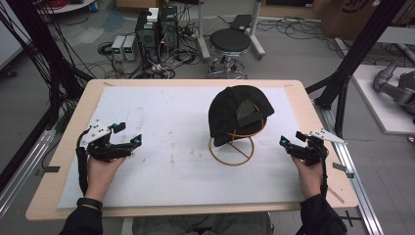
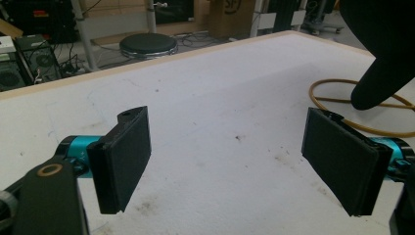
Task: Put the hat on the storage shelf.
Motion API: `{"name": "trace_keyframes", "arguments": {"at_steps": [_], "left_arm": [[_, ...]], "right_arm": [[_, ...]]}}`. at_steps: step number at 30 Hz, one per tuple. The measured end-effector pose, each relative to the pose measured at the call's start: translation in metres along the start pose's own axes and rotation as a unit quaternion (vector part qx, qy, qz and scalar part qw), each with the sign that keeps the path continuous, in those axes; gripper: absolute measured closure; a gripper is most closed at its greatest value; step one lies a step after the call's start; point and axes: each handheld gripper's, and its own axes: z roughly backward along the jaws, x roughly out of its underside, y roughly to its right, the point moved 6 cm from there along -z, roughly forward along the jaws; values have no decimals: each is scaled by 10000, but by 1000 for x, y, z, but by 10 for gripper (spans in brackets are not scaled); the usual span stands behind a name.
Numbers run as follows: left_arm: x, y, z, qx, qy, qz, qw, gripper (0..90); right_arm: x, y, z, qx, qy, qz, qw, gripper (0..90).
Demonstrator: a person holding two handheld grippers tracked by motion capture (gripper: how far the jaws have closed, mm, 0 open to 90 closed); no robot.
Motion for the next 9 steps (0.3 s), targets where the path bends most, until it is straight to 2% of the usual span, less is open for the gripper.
{"name": "trace_keyframes", "arguments": {"at_steps": [9], "left_arm": [[0,0,0,-16,19,-41,10000,189]], "right_arm": [[0,0,0,-2,-4,-12,10000,239]]}}
